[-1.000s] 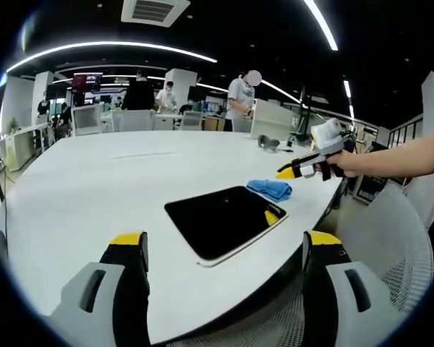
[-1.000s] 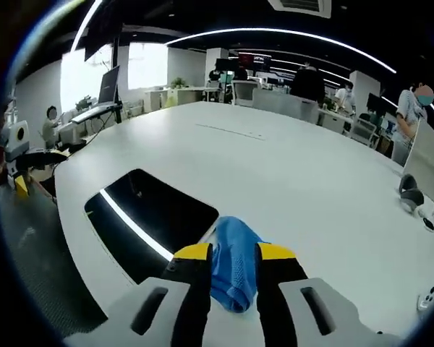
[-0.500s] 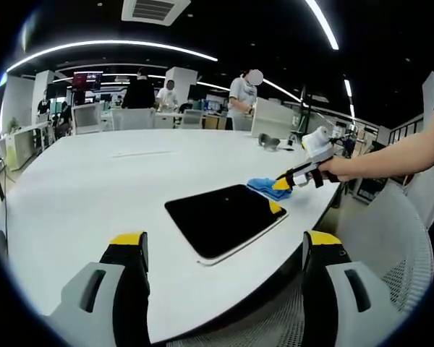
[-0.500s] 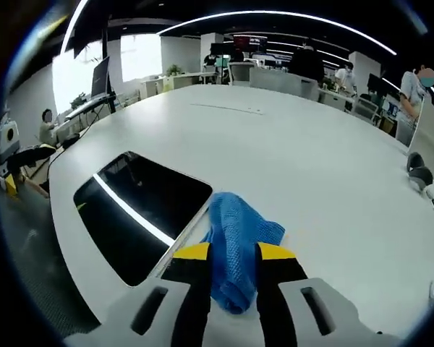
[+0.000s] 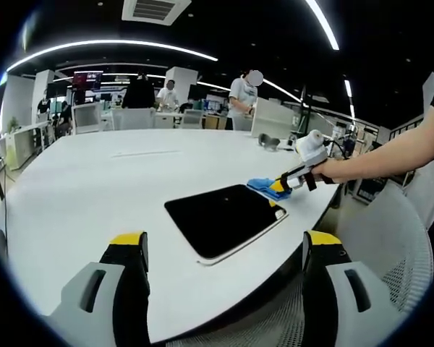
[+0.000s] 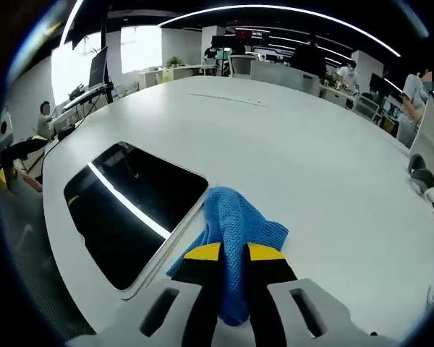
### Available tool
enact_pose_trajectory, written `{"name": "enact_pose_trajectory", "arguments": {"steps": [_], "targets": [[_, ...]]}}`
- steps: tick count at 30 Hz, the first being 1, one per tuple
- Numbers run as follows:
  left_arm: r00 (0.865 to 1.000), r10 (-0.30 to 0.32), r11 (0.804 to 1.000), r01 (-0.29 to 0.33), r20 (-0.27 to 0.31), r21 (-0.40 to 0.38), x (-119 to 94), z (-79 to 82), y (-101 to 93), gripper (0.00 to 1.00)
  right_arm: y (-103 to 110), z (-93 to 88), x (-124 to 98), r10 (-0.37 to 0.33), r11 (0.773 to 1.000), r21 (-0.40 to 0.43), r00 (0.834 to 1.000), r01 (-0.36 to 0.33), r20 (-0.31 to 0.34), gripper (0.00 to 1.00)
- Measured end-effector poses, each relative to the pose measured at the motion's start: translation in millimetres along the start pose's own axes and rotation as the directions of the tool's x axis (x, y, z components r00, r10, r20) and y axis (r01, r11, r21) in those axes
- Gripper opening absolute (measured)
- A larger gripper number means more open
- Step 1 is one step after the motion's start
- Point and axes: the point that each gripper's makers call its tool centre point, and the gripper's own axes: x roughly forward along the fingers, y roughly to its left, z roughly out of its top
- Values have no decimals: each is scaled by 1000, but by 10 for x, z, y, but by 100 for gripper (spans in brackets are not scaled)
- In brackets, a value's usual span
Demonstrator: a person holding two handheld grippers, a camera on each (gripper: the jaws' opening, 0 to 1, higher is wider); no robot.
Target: Wipe the mirror surface with the cleaning cloth until all visible marks leave the cleaned area.
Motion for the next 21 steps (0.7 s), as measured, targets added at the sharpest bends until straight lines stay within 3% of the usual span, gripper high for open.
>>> {"name": "enact_pose_trajectory", "arguments": {"steps": [2, 9, 21], "targets": [[1000, -3, 1000, 3, -1, 0, 1, -3, -5, 86, 21, -4, -2, 15, 997, -80, 1000, -14, 13, 2], [1000, 0, 1000, 0, 3, 0, -5, 5, -6, 86, -20, 41, 0, -33, 999, 12, 999, 33, 8, 0], [1000, -4, 1000, 4, 9, 0, -6, 13, -9, 85, -10, 575, -46, -17, 989, 151, 993, -1, 113, 0]]}}
